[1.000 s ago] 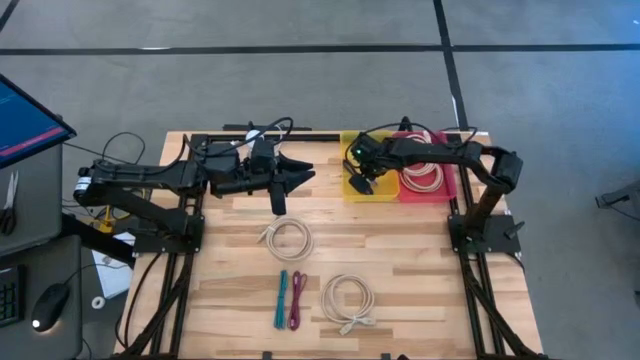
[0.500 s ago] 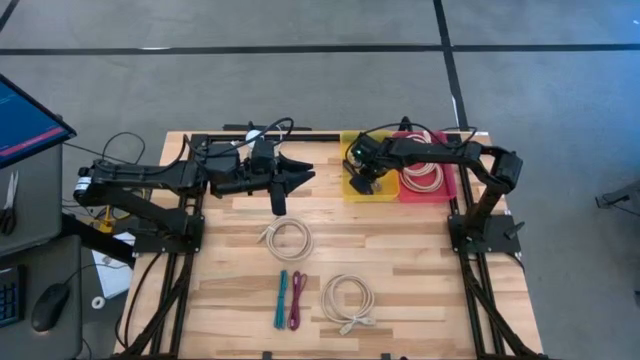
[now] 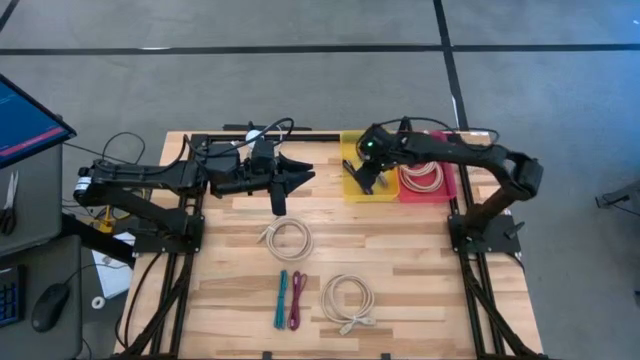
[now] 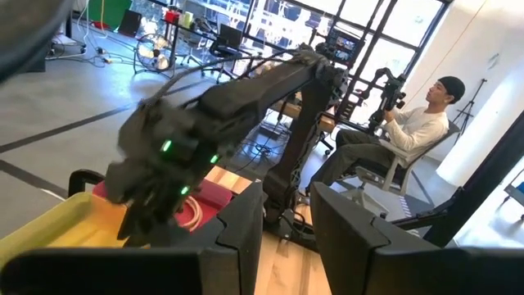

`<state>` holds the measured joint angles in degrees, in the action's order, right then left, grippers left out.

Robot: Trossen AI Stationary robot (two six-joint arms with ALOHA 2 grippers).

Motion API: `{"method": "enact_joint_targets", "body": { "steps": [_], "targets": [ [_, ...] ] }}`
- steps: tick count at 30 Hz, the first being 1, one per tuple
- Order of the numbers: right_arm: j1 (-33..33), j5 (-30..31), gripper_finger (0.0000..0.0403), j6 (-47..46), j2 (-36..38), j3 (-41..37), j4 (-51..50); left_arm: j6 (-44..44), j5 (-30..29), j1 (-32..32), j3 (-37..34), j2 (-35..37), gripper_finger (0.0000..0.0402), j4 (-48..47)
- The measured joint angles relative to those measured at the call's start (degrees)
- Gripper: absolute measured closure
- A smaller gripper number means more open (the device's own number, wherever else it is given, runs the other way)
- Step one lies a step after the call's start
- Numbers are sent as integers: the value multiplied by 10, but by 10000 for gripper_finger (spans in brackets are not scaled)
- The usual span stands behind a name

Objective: Pick & Place USB Port
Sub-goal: Put the white HDMI cable into the red bin

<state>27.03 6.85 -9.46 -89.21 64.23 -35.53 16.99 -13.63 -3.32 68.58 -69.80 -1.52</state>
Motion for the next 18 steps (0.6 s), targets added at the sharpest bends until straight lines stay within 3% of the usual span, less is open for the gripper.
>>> {"method": "enact_joint_targets", "body": {
  "steps": [11,18],
  "targets": [
    [-31,-198,295,4,156,0,37,0,1,0,0,0,298,0],
    [-91,-234,295,4,231,0,124,0,1,0,0,0,298,0]
  ]
}}
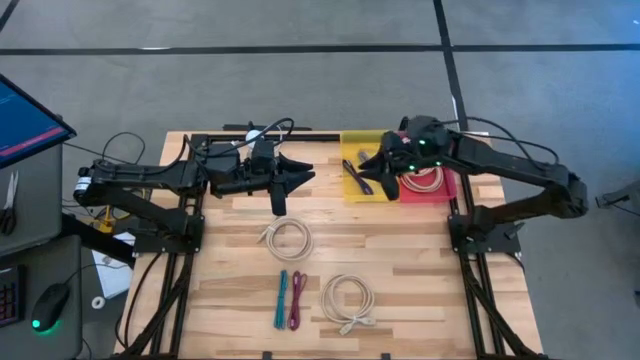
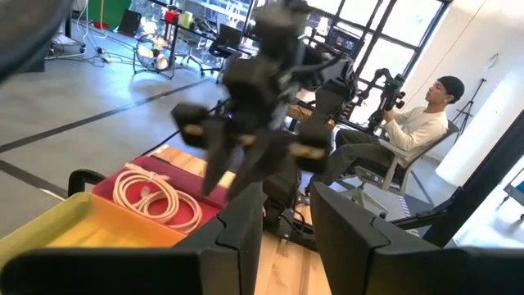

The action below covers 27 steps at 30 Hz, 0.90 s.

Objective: Pick & Place USB Port
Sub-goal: Put the white HDMI cable into the red bin

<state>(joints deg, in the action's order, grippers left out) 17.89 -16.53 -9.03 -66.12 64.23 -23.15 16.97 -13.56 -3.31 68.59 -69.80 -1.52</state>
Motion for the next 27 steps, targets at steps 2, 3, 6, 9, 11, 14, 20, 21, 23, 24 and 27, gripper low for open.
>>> {"method": "enact_joint_targets", "body": {
  "steps": [2,3,6,9,11,14,20,21,23,24,27],
  "targets": [
    [-18,0,295,0,14,0,33,0,0,0,0,0,298,0],
    [-27,0,295,0,19,0,50,0,0,0,0,0,298,0],
    [-49,0,295,0,26,0,89,-1,0,0,0,0,298,0],
    [-69,0,294,0,25,0,112,0,0,0,0,0,298,0],
    [-80,0,294,0,23,0,123,0,0,0,0,0,298,1],
    [-95,0,294,0,21,0,120,0,0,0,0,0,298,3],
    [-112,0,294,0,20,0,131,-3,-1,5,0,0,298,21],
    [-112,0,294,0,20,0,136,-1,0,7,0,0,298,27],
    [-111,0,294,0,20,0,141,10,-2,10,0,0,298,37],
    [-111,0,294,0,20,0,141,12,-2,11,0,0,298,37],
    [-111,0,294,0,20,0,140,-6,0,8,0,2,298,35]
  ]
}}
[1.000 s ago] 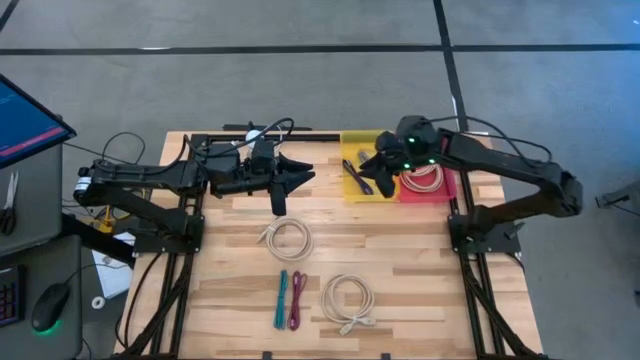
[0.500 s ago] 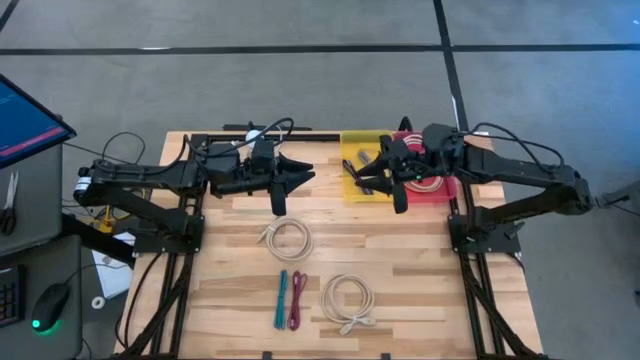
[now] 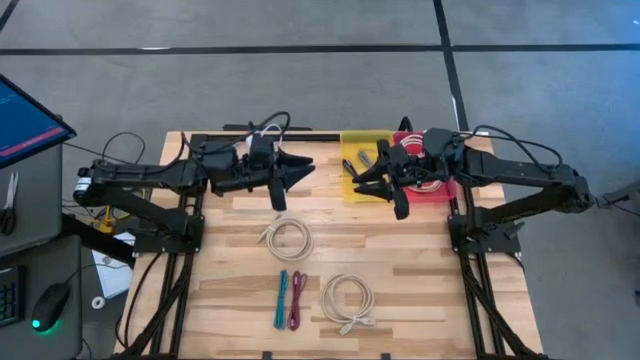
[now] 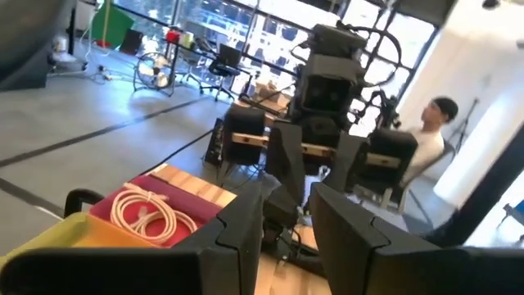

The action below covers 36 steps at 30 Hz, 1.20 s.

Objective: Pick & Place USB Port
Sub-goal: Put the white HDMI cable into the red bin

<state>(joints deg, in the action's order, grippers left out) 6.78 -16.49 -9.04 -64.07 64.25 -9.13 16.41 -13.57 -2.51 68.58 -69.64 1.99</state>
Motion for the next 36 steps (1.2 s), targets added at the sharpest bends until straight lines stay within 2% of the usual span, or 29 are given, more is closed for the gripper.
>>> {"method": "enact_joint_targets", "body": {
  "steps": [5,14,20,22,36],
  "targets": [
    [1,0,294,0,0,0,-1,-47,1,-29,0,27,308,-30],
    [1,3,294,0,0,0,-3,-50,-11,-121,0,90,361,-97],
    [1,7,294,0,0,0,-4,-39,-155,-202,0,83,395,-198],
    [1,7,294,0,0,0,-5,-22,-180,-214,0,83,396,-227],
    [37,6,294,0,0,0,-42,-10,-175,-227,0,85,393,-235]
  ]
}}
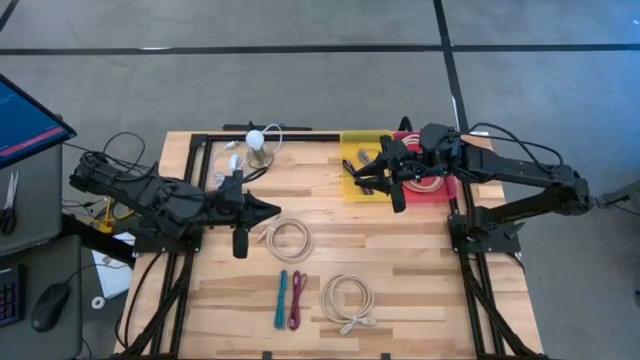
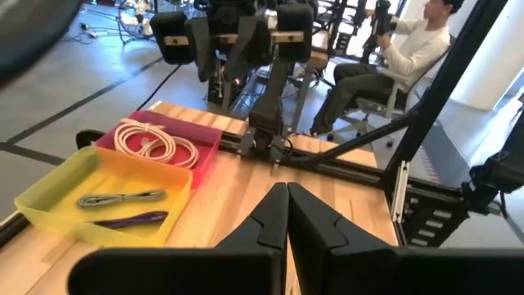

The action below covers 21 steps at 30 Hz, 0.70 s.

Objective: Pick & Place USB Port
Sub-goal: Put the white HDMI cable into the red bin

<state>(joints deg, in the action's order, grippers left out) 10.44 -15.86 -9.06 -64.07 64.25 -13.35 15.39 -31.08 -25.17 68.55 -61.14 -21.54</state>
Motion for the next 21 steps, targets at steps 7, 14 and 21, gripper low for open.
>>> {"method": "enact_joint_targets", "body": {
  "steps": [7,14,21],
  "targets": [
    [11,0,294,0,0,0,0,1,12,0,0,-11,395,-69],
    [24,-1,294,0,0,0,-1,3,42,3,0,-50,393,-72],
    [39,-1,294,0,0,0,-12,1,42,3,0,-77,357,-120]
  ]
}}
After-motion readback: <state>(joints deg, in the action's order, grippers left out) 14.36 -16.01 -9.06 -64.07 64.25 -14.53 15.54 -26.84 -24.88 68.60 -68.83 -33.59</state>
